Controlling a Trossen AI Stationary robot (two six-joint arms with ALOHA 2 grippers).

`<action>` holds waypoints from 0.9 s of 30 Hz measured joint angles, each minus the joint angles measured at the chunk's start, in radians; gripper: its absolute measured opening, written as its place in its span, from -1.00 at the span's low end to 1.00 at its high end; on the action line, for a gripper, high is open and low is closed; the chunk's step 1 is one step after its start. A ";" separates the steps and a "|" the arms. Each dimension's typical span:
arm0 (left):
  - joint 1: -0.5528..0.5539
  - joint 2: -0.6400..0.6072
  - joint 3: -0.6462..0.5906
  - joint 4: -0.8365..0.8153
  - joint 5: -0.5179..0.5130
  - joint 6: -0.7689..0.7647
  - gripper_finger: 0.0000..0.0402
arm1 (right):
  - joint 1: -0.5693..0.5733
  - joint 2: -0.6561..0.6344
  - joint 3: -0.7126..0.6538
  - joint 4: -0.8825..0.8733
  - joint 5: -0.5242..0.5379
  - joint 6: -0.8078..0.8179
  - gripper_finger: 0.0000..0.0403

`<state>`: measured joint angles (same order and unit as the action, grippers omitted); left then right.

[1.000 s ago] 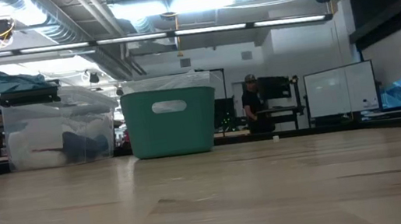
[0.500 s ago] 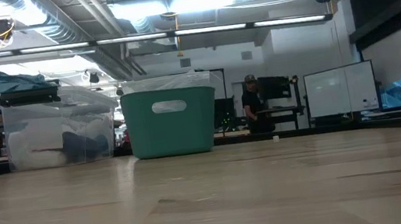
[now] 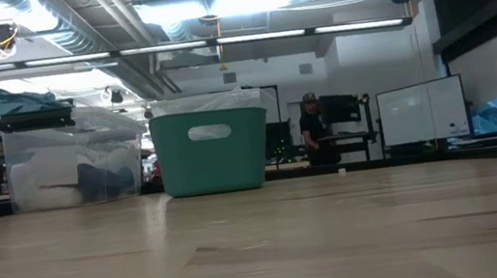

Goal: Roll bandage
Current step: Close the transparent zip bag

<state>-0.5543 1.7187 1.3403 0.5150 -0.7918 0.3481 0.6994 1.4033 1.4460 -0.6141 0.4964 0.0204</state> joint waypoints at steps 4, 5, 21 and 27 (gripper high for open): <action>0.005 0.000 0.000 0.000 0.000 0.000 -0.82 | 0.000 0.007 0.000 0.024 -0.009 -0.001 -0.99; 0.006 0.000 0.000 -0.001 0.000 0.000 -0.86 | 0.000 0.008 0.000 0.022 -0.010 -0.001 -0.99; -0.041 0.000 0.000 -0.002 -0.073 0.065 -1.00 | 0.000 0.008 0.000 0.034 -0.018 -0.001 -0.99; -0.056 0.000 0.000 -0.004 -0.102 0.100 -1.00 | -0.008 0.008 0.000 0.048 -0.013 -0.001 -0.99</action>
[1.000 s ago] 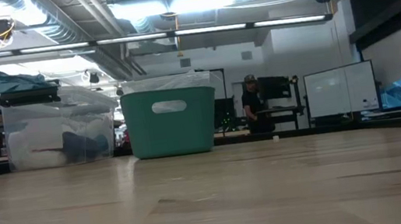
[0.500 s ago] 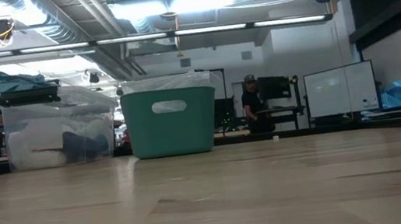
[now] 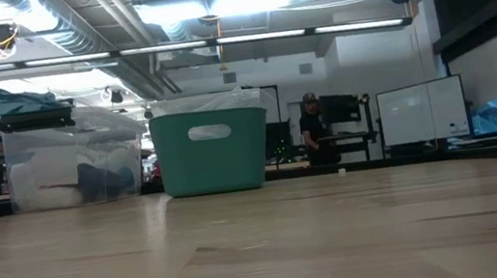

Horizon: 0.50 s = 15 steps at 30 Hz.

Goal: Roll bandage
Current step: Close the transparent zip bag

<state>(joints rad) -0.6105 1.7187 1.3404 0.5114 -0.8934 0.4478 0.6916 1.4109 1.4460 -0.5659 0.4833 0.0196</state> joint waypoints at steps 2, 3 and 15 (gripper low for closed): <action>0.000 0.000 0.000 -0.001 -0.001 0.000 -1.00 | -0.007 0.000 0.000 0.000 -0.012 0.000 -0.99; 0.000 0.000 0.000 -0.003 -0.001 0.000 -1.00 | -0.012 0.000 0.000 0.000 -0.024 0.000 -0.99; 0.000 0.000 0.000 -0.007 -0.002 0.034 -1.00 | -0.087 0.012 0.000 0.000 -0.150 0.001 -0.46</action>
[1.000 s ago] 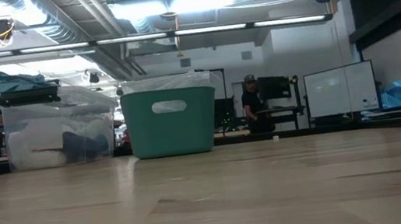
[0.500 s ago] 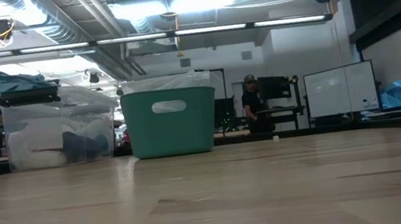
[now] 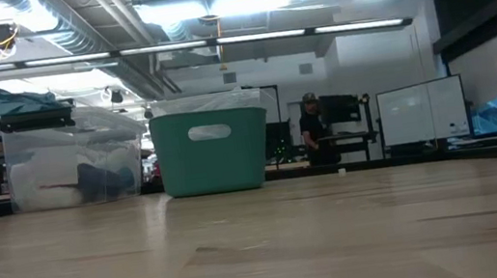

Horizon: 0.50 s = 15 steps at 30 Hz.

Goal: Roll bandage
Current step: Close the transparent zip bag

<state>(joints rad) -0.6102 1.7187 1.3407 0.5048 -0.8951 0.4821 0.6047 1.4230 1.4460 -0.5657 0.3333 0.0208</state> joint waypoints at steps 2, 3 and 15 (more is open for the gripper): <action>-0.004 0.000 0.000 -0.006 0.000 0.002 -1.00 | -0.011 0.002 0.000 -0.001 -0.032 0.000 -0.37; -0.004 0.000 0.000 -0.013 0.000 0.002 -1.00 | -0.013 0.003 0.000 -0.001 -0.053 0.000 -0.33; -0.013 0.000 0.000 -0.202 -0.014 -0.142 -1.00 | -0.016 -0.013 0.000 0.070 -0.327 0.033 -0.30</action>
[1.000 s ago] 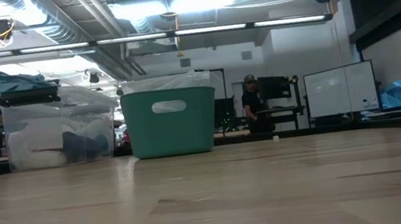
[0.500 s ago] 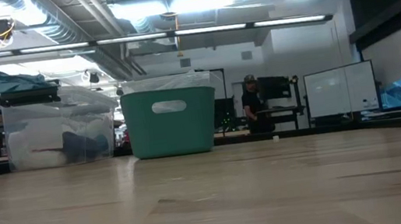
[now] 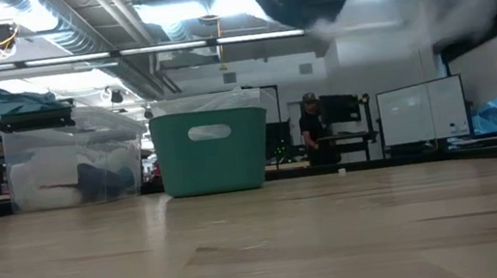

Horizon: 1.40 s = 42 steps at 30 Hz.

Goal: Roll bandage
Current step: Close the transparent zip bag

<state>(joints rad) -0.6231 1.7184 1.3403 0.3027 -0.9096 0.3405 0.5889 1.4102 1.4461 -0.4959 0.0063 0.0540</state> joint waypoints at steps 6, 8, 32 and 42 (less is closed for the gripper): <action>-0.011 0.000 0.000 -0.063 0.039 -0.051 -1.00 | 0.000 0.000 0.000 0.035 0.079 -0.008 -0.31; -0.014 0.000 0.000 -0.060 0.042 -0.053 -1.00 | 0.000 0.001 0.000 0.025 0.148 -0.010 -0.31; -0.012 0.000 0.000 -0.056 0.069 -0.057 -1.00 | -0.035 0.077 0.000 0.091 0.250 -0.037 -0.31; -0.012 0.000 0.000 -0.051 0.069 -0.057 -1.00 | -0.035 0.082 0.000 0.094 0.227 -0.033 -0.31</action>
<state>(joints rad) -0.6351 1.7184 1.3404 0.2517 -0.8402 0.2836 0.5541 1.4925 1.4464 -0.4019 0.2335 0.0206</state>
